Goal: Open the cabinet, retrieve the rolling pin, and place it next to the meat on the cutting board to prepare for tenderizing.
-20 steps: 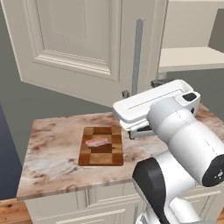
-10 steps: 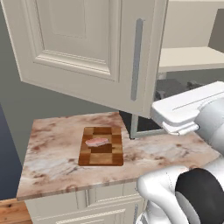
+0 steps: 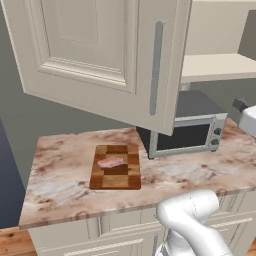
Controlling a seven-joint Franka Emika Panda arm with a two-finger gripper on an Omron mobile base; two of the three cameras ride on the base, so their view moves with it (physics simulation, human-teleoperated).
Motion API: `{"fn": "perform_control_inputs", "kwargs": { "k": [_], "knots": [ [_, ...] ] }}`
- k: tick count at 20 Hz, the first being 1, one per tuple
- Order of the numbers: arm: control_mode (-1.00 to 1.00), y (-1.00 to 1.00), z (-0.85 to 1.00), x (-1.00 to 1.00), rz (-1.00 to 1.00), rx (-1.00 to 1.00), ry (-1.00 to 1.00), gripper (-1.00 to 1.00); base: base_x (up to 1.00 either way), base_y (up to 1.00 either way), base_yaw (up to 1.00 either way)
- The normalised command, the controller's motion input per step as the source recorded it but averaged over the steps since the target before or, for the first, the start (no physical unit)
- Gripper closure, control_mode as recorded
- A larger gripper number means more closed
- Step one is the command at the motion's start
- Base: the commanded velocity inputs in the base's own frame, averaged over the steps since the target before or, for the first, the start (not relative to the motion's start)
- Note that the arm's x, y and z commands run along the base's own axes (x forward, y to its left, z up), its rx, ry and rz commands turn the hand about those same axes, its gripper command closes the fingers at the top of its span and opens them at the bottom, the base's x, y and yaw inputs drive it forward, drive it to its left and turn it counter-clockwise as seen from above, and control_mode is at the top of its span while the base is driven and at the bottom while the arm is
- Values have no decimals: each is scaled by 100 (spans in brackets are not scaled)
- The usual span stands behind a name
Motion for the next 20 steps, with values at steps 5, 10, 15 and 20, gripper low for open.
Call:
{"fn": "perform_control_inputs", "kwargs": {
  "k": [5, 10, 15, 20],
  "knots": [
    [-100, -51, -17, 17, 18, 14, 0, -100, 0, 0, 0],
    [-100, -14, -20, 43, 18, 12, 2, -100, 0, 0, 0],
    [-100, 0, -16, 65, 22, 11, 14, -100, 0, 0, 0],
    [-100, 2, -10, 62, 27, 9, 18, -100, 0, 0, 0]
  ]
}}
